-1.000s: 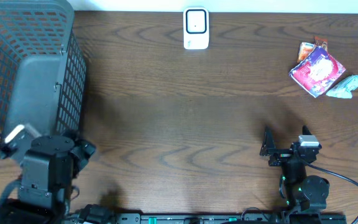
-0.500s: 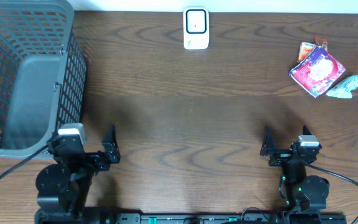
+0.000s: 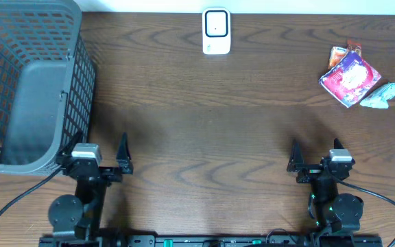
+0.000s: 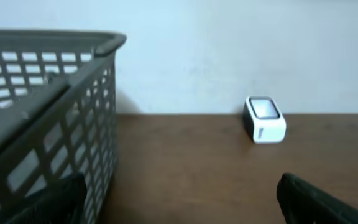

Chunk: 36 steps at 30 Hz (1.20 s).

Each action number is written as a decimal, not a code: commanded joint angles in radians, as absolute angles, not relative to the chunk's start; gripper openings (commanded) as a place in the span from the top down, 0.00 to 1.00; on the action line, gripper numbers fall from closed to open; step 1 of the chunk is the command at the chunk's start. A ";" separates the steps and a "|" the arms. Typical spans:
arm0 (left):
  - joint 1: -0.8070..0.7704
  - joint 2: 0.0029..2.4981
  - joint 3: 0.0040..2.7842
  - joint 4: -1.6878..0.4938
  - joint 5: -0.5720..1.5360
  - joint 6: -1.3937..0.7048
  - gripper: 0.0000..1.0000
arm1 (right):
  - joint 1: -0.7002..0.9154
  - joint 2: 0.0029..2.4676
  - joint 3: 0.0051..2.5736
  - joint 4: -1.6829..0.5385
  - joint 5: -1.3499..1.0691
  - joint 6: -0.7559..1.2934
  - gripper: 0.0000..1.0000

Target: Scan the item barcode

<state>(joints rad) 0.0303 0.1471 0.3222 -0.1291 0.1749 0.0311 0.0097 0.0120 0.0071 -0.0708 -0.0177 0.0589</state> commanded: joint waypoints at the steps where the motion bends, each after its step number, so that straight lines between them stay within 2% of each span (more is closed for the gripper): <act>1: 0.035 0.111 0.231 -0.035 0.199 0.056 0.02 | 0.014 0.006 0.006 -0.075 -0.009 0.047 0.01; 13: 0.041 0.001 0.003 0.187 0.199 0.056 0.02 | 0.014 0.006 0.006 -0.075 -0.009 0.047 0.01; 20: 0.068 0.001 0.004 0.136 0.194 0.056 0.02 | 0.014 0.006 0.006 -0.075 -0.009 0.047 0.01; 26: 0.078 0.001 0.004 -0.065 0.189 0.055 0.02 | 0.014 0.006 0.006 -0.075 -0.009 0.047 0.01; 36: 0.077 0.004 0.004 -0.056 0.194 0.048 0.02 | 0.014 0.006 0.006 -0.075 -0.009 0.047 0.01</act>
<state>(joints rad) 0.0723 0.0105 0.0116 -0.0067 0.1772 0.0498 0.0097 0.0120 0.0071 -0.0708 -0.0174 0.0589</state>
